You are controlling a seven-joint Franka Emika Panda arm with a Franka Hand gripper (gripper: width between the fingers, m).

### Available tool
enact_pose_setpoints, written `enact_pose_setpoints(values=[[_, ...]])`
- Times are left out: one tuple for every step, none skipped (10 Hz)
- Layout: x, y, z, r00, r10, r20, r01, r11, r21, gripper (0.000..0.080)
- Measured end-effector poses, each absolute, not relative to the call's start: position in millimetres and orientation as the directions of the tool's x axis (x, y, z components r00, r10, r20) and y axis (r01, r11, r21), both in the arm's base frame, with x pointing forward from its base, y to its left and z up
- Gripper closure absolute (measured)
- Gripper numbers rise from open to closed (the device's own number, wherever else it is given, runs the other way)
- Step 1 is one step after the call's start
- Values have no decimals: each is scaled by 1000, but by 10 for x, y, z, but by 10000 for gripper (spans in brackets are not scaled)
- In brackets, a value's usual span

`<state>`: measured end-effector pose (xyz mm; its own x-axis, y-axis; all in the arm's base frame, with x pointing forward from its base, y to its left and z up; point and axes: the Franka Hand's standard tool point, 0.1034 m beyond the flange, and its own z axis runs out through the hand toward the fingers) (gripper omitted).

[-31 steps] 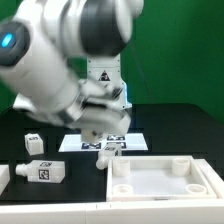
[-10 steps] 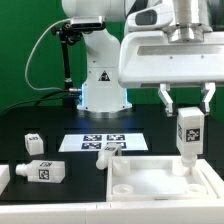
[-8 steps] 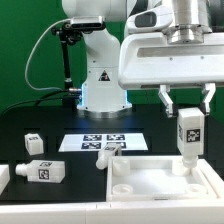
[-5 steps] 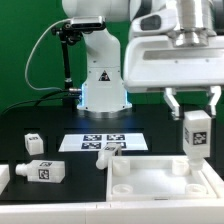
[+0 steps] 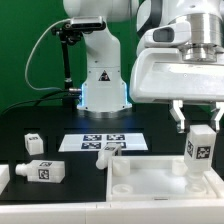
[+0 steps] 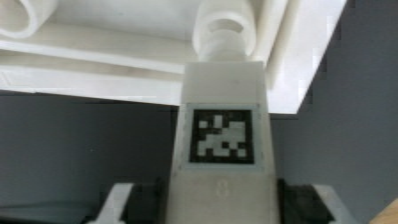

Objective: Assemble one leg

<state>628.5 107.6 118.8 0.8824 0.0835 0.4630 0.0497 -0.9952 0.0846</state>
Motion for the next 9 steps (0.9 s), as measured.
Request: enact_pose_setpoints(values=[[6296, 1080, 1171, 883, 84, 462, 50, -995, 86, 507], [6320, 1066, 1162, 882, 86, 463, 50, -995, 89, 507], [6323, 1046, 1133, 884, 79, 462, 43, -995, 88, 507], [6312, 1039, 1089, 884, 82, 460, 44, -995, 91, 507], [6321, 1046, 1074, 876, 84, 474, 46, -995, 90, 507], [6312, 1029, 1037, 877, 92, 471, 52, -994, 97, 507], [6304, 1034, 1015, 879, 93, 469, 53, -994, 97, 507], [6291, 1065, 995, 880, 85, 467, 48, -995, 91, 507], [6270, 1099, 961, 881, 88, 465, 52, -995, 90, 507]])
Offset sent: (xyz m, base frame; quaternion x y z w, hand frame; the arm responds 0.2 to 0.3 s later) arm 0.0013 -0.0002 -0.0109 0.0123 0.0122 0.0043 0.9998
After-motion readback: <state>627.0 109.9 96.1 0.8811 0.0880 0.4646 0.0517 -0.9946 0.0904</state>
